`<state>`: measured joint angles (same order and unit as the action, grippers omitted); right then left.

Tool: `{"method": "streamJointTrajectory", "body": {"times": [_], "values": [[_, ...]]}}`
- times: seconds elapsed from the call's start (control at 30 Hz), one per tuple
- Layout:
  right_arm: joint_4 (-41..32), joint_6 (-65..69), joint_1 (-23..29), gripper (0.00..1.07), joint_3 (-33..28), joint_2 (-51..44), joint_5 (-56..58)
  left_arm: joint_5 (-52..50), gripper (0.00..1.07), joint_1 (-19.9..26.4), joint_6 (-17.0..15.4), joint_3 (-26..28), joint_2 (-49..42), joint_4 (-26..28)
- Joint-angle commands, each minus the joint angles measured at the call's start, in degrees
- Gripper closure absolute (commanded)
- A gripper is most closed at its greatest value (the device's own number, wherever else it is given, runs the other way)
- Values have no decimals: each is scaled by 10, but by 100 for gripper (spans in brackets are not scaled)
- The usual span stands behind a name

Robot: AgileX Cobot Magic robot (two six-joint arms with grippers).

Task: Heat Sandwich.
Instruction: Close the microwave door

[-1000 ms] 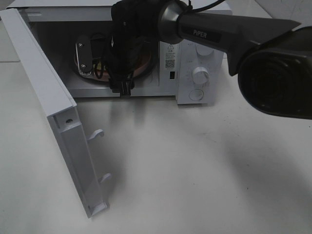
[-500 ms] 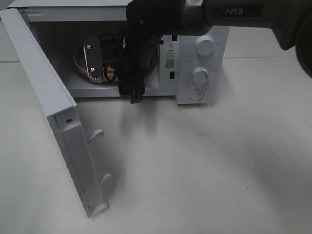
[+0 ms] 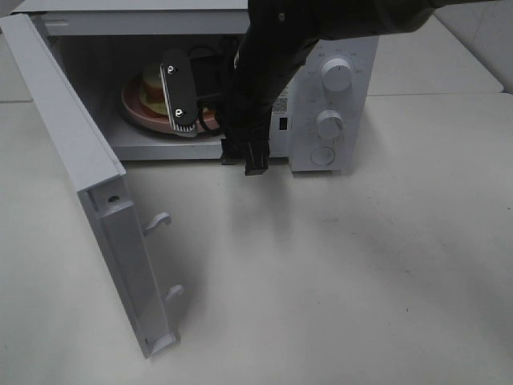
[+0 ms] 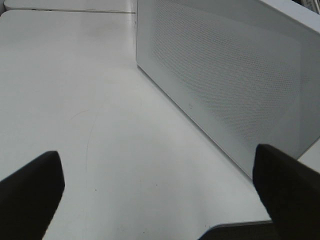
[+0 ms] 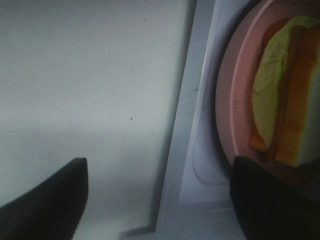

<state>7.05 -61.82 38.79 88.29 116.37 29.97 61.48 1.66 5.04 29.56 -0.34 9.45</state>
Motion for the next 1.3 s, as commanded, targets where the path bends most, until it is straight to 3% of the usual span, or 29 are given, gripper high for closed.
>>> {"method": "streamJointTrajectory", "body": {"times": [0.03,0.63,0.77,1.1,1.3], "values": [[-1,-4,-1,31,-23,-28,-6,-2,10,-1,-1,-1,-9,4],[-6,10,-1,31,-220,-202,-53,-2,10,-1,-1,-1,-9,4],[-6,47,-1,31,-279,-264,-70,-2,10,-1,-1,-1,-9,4],[-6,125,0,31,-363,-363,-82,-2,10,-1,-1,-1,-9,4],[-7,241,0,31,-410,-426,-68,-2,10,-1,-1,-1,-9,4]]}}
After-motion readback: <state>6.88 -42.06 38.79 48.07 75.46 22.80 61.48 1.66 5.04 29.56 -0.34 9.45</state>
